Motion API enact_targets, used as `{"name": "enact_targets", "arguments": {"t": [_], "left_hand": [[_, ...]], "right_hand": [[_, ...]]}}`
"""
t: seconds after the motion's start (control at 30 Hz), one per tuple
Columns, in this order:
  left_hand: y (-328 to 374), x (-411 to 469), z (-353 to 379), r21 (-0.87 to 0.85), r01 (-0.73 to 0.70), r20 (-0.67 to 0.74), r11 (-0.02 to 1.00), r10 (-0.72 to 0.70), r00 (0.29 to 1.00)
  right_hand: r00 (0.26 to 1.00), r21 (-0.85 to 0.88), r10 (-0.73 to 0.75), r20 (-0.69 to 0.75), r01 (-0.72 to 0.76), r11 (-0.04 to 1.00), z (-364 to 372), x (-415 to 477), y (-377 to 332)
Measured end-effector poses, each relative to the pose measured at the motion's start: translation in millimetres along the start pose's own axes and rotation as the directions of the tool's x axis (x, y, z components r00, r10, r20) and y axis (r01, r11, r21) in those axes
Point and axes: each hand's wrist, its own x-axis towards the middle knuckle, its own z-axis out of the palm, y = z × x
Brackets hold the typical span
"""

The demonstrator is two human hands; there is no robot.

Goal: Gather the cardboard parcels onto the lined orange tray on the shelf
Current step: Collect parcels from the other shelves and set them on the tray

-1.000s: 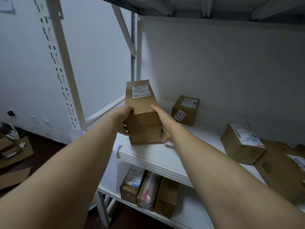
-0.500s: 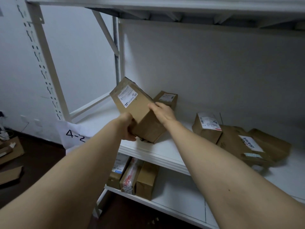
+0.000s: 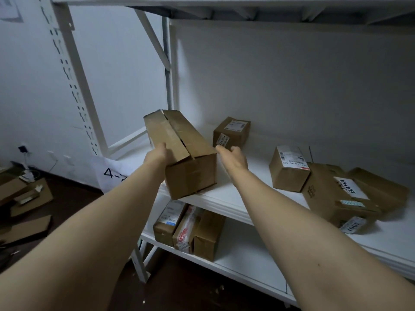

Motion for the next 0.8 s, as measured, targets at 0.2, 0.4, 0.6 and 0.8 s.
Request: {"name": "enact_targets", "arguments": {"t": [0.2,0.4,0.6,0.8], "left_hand": [[-6.2,22.8,-2.0,0.025,-0.009,0.038,1.000,0.008,0.999],[-14.9,36.8,-9.2,0.068,-0.045,0.067,0.997,0.040,0.997],[-19.7,21.7,-19.1,0.067,-0.084,0.106,0.994,0.077,0.991],[-31.1,-31.6,-19.6,0.043,-0.128,0.130,0.991,0.121,0.984]], "right_hand": [[0.960,0.245,0.187,0.208,-0.236,0.940,24.7,7.6,1.6],[0.956,0.353,0.191,0.223,-0.263,0.898,40.6,4.2,7.7],[0.986,0.452,0.090,0.137,-0.143,0.881,37.6,-22.0,13.9],[0.998,0.460,-0.011,0.061,-0.019,0.888,3.1,-67.5,25.0]]}}
